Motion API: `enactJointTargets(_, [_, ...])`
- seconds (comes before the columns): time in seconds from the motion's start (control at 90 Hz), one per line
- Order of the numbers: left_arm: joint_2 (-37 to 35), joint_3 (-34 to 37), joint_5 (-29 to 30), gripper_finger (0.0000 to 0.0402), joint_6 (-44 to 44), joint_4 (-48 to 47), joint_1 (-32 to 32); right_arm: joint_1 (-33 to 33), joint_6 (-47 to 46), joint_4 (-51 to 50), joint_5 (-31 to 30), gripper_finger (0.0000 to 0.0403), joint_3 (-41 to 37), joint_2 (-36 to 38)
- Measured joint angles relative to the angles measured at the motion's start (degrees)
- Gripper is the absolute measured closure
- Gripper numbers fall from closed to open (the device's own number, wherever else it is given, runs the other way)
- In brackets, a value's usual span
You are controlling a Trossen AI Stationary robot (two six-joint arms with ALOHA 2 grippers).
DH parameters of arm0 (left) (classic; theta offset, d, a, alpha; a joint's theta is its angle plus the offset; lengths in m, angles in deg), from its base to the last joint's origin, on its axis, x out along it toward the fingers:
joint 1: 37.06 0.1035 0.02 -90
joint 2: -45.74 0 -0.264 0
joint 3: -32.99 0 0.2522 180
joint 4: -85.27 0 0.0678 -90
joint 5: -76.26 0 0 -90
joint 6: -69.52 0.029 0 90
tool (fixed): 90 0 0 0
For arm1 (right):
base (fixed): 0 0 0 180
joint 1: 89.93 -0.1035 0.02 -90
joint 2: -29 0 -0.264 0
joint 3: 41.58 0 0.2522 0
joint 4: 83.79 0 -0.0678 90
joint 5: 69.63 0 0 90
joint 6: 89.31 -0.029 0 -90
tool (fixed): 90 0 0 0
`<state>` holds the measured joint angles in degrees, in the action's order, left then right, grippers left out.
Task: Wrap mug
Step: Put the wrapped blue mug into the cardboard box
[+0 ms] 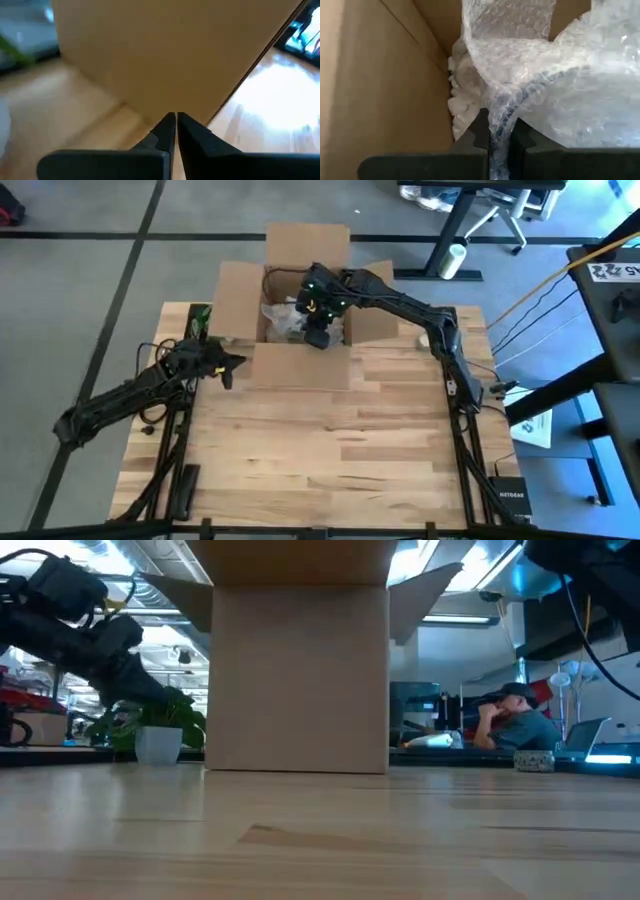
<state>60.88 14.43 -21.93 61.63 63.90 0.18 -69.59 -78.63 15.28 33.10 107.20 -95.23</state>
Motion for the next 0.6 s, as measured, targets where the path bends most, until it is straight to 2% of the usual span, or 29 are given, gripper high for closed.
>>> enactJointTargets(0.122, [-5.2, 0.0, 2.1, 0.0402, 1.1, -0.3, 0.0, 0.0, 0.0, 0.0, 0.3, 0.0401, 0.0, 0.0])
enactJointTargets(0.289, [-15.1, -0.3, 4.9, 0.0402, 2.2, -5.9, 0.0, 0.8, 0.0, -0.1, 0.7, 0.0401, 0.0, 0.0])
enactJointTargets(0.6, [-14.9, 0.2, 6.0, 0.0402, 2.9, -3.8, 0.9, 1.9, 0.0, -0.8, 1.0, 0.0401, 0.0, -0.1])
